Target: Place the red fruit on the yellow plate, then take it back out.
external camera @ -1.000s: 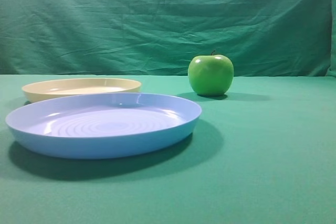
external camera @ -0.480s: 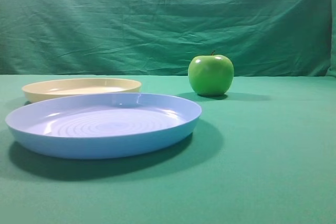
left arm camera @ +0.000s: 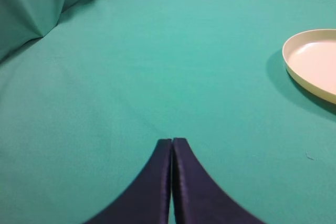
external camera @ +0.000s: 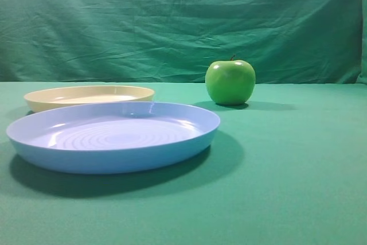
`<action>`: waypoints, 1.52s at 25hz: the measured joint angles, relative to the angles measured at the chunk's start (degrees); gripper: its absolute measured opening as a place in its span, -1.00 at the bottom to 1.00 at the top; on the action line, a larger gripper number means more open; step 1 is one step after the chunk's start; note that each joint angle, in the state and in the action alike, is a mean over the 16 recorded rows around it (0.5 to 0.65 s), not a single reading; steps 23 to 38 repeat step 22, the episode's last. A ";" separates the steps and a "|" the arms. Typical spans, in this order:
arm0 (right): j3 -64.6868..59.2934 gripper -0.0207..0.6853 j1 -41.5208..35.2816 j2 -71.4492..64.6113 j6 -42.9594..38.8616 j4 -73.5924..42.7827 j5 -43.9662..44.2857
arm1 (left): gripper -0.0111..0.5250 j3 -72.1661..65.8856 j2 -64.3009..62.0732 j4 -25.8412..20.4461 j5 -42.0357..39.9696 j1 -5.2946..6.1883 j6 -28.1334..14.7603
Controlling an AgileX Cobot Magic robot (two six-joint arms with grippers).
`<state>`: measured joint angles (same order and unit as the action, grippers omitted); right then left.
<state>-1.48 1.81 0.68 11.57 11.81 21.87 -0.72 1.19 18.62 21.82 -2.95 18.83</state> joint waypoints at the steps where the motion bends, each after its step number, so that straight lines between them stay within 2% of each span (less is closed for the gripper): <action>1: 0.00 -0.94 0.00 0.00 0.02 -0.01 0.01 | -0.96 0.00 0.00 0.00 0.00 0.00 0.00; 38: 0.00 -0.94 0.00 0.00 0.09 -0.07 0.01 | -0.96 0.00 0.00 0.00 0.00 0.00 0.00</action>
